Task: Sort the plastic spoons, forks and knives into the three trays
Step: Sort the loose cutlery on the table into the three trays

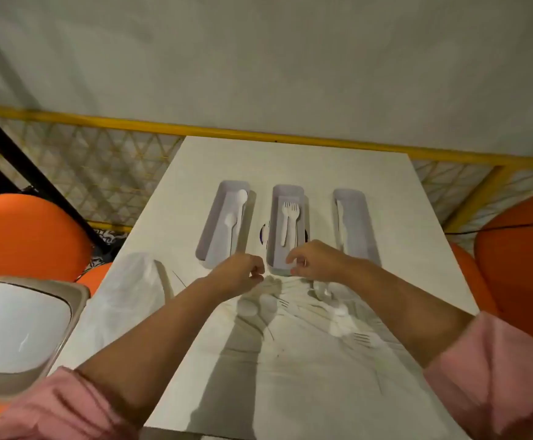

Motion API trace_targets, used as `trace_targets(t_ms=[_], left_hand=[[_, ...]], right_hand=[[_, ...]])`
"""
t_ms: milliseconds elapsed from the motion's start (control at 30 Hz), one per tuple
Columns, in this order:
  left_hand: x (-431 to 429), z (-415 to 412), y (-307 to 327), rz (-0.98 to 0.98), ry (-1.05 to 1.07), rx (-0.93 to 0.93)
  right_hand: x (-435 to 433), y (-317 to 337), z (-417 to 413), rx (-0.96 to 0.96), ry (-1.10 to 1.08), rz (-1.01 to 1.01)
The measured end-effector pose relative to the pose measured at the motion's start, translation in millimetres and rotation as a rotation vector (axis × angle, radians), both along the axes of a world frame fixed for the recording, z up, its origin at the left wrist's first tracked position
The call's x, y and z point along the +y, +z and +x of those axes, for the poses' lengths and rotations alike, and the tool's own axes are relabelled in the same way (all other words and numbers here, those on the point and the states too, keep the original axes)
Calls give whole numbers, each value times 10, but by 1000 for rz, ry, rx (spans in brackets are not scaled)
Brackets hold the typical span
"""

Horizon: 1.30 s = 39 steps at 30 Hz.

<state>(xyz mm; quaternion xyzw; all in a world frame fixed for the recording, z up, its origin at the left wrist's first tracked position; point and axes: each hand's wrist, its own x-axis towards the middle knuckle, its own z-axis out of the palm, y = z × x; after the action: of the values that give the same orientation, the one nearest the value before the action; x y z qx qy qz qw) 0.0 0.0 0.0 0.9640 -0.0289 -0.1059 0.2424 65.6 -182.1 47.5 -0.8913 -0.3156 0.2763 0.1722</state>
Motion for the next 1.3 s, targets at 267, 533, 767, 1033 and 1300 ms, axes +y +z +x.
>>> trace_targets(t_ms=[267, 533, 767, 1033, 1300], left_hand=[[90, -202, -273, 85, -17, 126], [162, -303, -431, 192, -43, 149], [119, -332, -487, 197, -27, 122], [64, -326, -473, 153, 41, 74], [-20, -245, -342, -112, 171, -9]], right_hand=[[-76, -406, -229, 31, -13, -68], [-156, -748, -390, 61, 34, -180], [-136, -879, -460, -85, 27, -222], [-124, -916, -487, -117, -9, -259], [-105, -820, -451, -124, -108, -50]])
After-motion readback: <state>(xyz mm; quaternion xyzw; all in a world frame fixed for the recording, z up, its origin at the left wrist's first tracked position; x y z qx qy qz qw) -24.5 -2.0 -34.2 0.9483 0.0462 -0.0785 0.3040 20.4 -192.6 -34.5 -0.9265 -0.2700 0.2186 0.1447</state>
